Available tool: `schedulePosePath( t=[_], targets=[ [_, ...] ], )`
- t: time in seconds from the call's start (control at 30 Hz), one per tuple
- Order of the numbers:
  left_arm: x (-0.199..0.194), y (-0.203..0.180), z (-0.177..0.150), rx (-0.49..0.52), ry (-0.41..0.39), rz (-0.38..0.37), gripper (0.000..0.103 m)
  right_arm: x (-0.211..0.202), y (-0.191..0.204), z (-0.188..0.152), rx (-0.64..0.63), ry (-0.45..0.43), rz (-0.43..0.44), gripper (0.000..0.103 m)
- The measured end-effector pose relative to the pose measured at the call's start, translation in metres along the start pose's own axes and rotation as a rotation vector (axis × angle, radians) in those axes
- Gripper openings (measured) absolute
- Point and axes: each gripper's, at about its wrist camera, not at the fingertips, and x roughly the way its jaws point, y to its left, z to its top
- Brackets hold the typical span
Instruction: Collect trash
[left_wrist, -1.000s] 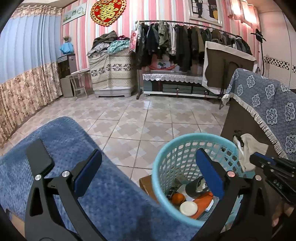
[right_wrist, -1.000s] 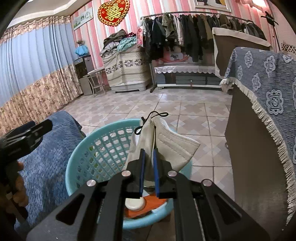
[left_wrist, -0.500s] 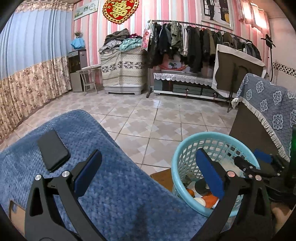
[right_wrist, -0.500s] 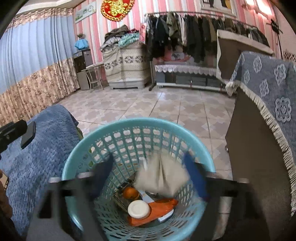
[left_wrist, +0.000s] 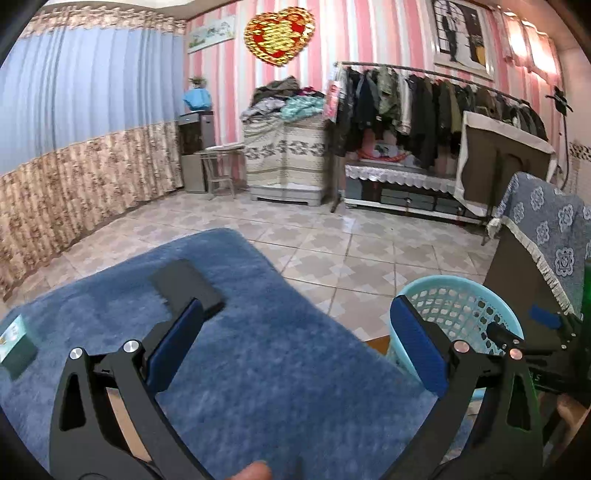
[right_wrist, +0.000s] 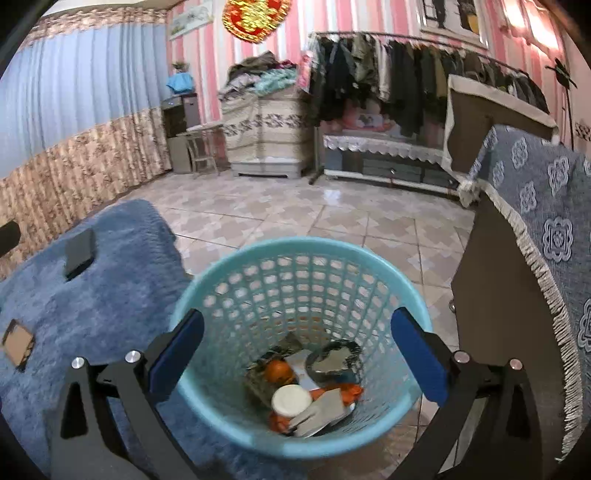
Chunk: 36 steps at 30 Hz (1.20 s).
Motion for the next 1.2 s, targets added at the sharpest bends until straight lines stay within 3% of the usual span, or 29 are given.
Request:
schedulePosePath(
  t=[0.33, 0.6, 1.0, 1.2],
  targets=[
    [-0.086, 0.066, -0.039, -0.101, 0.029, 0.114, 0.098, -0.075, 0.058, -0.012, -0.047, -0.064, 0.147, 0.099],
    [-0.145, 0.104, -0.073, -0.147, 0.004, 0.238, 0.098, -0.125, 0.094, -0.026, -0.088, -0.115, 0.235, 0.099],
    [-0.206, 0.119, -0.109, -0.192, -0.045, 0.332, 0.098, -0.169, 0.145, -0.078, -0.181, -0.155, 0.297, 0.099],
    [-0.221, 0.123, -0.113, -0.233, -0.067, 0.342, 0.098, -0.195, 0.151, -0.072, -0.224, -0.199, 0.306, 0.099]
  ],
)
